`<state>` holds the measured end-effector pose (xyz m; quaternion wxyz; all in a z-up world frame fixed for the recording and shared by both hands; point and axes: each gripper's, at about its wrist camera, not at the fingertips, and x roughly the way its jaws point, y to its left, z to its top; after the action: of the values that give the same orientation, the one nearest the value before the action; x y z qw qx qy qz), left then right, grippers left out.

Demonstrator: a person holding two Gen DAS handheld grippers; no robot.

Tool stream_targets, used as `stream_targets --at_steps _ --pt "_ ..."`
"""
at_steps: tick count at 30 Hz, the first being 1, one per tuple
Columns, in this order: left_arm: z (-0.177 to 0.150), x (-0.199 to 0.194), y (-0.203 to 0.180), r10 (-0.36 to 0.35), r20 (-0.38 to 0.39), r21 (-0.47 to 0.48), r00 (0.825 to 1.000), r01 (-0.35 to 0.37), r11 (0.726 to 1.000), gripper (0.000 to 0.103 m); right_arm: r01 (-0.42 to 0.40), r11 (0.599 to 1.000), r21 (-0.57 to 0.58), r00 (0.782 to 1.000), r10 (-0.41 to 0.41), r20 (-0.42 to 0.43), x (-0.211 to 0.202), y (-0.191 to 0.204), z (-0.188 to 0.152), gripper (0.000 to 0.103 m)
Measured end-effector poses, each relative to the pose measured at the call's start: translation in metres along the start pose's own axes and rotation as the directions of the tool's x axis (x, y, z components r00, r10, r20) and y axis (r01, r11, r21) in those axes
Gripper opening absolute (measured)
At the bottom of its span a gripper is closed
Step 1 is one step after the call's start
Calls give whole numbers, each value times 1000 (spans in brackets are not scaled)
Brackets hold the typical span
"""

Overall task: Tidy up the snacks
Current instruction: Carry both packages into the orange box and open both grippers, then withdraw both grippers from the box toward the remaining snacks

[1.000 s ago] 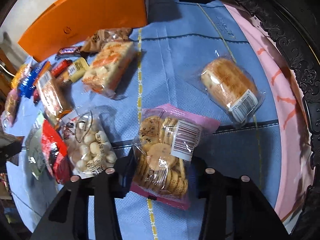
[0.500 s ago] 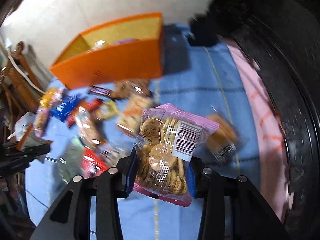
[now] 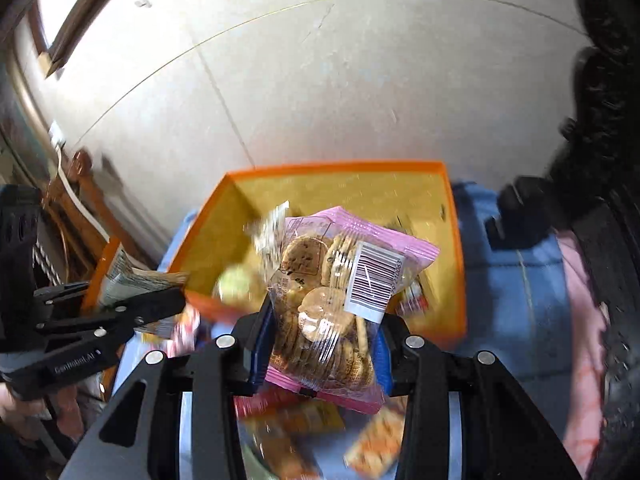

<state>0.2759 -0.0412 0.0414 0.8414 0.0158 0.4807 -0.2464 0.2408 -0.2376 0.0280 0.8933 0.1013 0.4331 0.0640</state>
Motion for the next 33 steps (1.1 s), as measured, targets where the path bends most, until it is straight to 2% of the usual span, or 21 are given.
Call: stream_targets --at_steps 2,3,4,5,6,7,8,9,11,14,17,20,24,27,29,33 --pt "16 21 7 21 -20 -21 1000 -22 1000 21 22 1000 7 1000 -22 -22 25 -2 12 42" --pt "21 33 12 24 -36 -38 999 -26 999 24 26 1000 15 999 -25 -37 36 -4 16 43" --pt "25 41 16 30 -48 -50 998 -32 998 31 41 999 23 998 -41 -40 46 -6 18 44" --pt "29 53 22 47 -61 -71 997 -51 996 40 73 997 16 997 -72 -41 53 -7 20 56" --pt "29 59 27 74 -65 -90 995 -79 993 68 129 992 2 991 -129 -45 60 -7 22 64" --pt "30 62 30 109 -59 -114 992 -115 987 86 203 979 -18 978 -203 -40 63 -7 23 72" --pt "31 62 34 130 -51 -133 990 -136 982 92 222 974 -38 975 -223 -21 62 -6 22 79" --pt "31 60 39 125 -31 -155 992 -128 980 95 208 977 -51 978 -208 -3 58 -6 21 81" --pt "26 53 46 103 -13 -183 995 -104 978 96 205 977 -63 979 -204 17 51 -6 18 87" --pt "16 42 54 88 -9 -204 996 -88 975 98 188 981 -55 982 -186 40 34 -12 6 89" --pt "-6 24 54 93 -20 -178 995 -96 979 98 174 984 -25 983 -173 57 16 -24 -11 94" --pt "-38 10 58 134 -41 -125 990 -138 982 99 176 984 -1 983 -176 54 -9 -41 -42 96" --pt "-100 -7 69 227 -103 -28 968 -231 972 99 205 978 43 979 -205 -5 -27 -68 -90 96" --pt "-150 -7 85 289 -183 8 940 -292 956 99 222 972 78 973 -216 -82 -31 -85 -127 96" --pt "-179 -5 99 316 -240 -11 918 -329 944 99 232 968 98 967 -218 -128 -34 -92 -148 96" --pt "-209 -5 123 316 -280 -99 906 -355 930 99 227 967 112 964 -207 -169 -36 -92 -170 96"
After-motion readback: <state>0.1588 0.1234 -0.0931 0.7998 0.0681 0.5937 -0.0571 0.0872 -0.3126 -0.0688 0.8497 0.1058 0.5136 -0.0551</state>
